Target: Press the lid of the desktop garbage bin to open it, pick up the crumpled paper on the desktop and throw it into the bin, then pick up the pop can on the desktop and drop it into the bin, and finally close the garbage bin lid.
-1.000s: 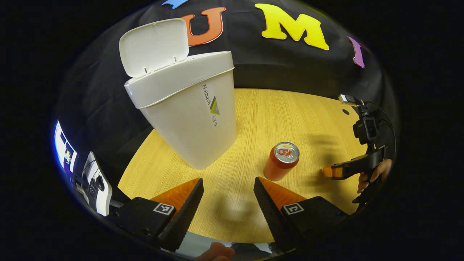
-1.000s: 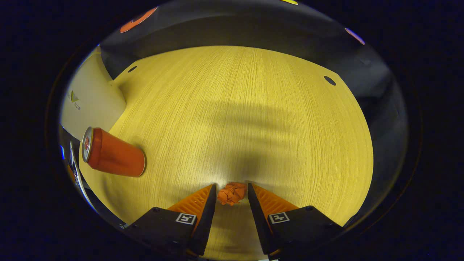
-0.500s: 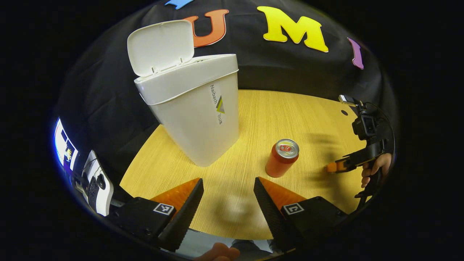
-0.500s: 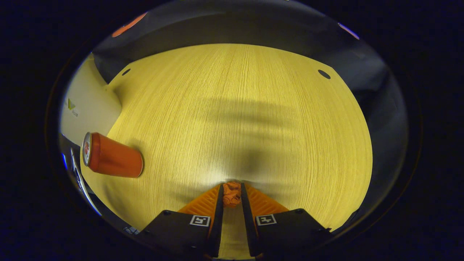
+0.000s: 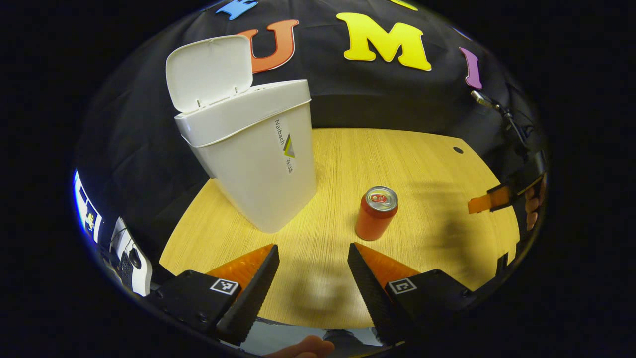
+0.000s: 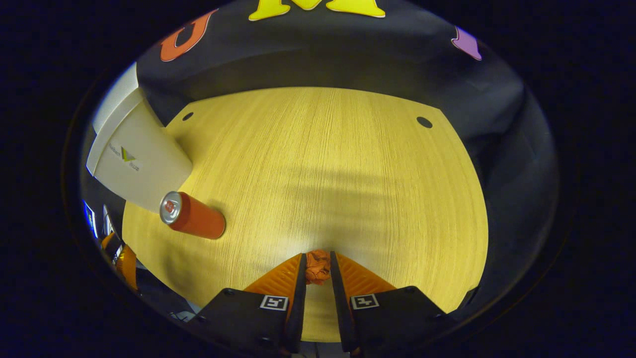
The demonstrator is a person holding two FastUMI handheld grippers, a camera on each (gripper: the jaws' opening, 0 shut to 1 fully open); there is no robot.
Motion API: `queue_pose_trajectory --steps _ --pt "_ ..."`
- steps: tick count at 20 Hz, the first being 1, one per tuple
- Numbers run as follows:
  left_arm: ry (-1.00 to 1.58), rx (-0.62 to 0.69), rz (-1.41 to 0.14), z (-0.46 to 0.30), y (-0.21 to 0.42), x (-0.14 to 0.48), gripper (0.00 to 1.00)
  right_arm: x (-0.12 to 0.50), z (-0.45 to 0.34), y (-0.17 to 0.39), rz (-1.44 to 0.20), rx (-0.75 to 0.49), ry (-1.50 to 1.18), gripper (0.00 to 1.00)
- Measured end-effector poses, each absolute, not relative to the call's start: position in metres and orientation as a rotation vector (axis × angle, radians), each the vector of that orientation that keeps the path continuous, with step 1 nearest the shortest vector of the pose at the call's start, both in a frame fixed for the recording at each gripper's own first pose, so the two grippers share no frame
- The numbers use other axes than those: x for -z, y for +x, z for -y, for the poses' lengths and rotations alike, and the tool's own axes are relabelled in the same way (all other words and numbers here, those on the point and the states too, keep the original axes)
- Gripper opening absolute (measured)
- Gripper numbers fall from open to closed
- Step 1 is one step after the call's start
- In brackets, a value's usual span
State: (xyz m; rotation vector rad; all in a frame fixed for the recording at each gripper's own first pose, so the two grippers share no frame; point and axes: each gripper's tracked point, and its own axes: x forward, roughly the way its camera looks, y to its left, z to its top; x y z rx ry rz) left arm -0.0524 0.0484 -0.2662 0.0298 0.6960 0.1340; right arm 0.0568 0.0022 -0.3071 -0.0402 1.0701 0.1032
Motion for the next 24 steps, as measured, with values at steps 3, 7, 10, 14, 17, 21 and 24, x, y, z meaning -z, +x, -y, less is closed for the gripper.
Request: queue_pose_trajectory --steps 3,7,10,14,17,21,24 --pt "0.034 -0.106 -0.690 -0.046 -0.052 0.272 0.93 0.260 0.000 0.053 -1.015 -0.095 -0.028 0.29" --pt "0.029 -0.078 -0.698 -0.045 -0.055 0.283 0.93 0.192 -0.013 0.052 -0.902 -0.113 -0.020 0.31" --pt "0.016 -0.042 -0.687 -0.042 -0.056 0.285 0.94 0.150 -0.032 0.055 -0.834 -0.127 -0.002 0.31" --pt "0.007 0.003 -0.659 -0.039 -0.056 0.279 0.93 0.105 -0.072 0.070 -0.755 -0.185 0.001 0.31" --pt "-0.008 0.009 -0.660 -0.043 -0.056 0.280 0.93 0.083 -0.110 0.080 -0.717 -0.238 -0.010 0.31" --pt "0.014 0.021 -0.646 -0.052 -0.056 0.277 0.93 0.064 -0.170 0.090 -0.681 -0.330 -0.033 0.29" --pt "0.034 0.047 -0.632 -0.055 -0.056 0.276 0.93 0.052 -0.215 0.097 -0.662 -0.397 -0.051 0.31"
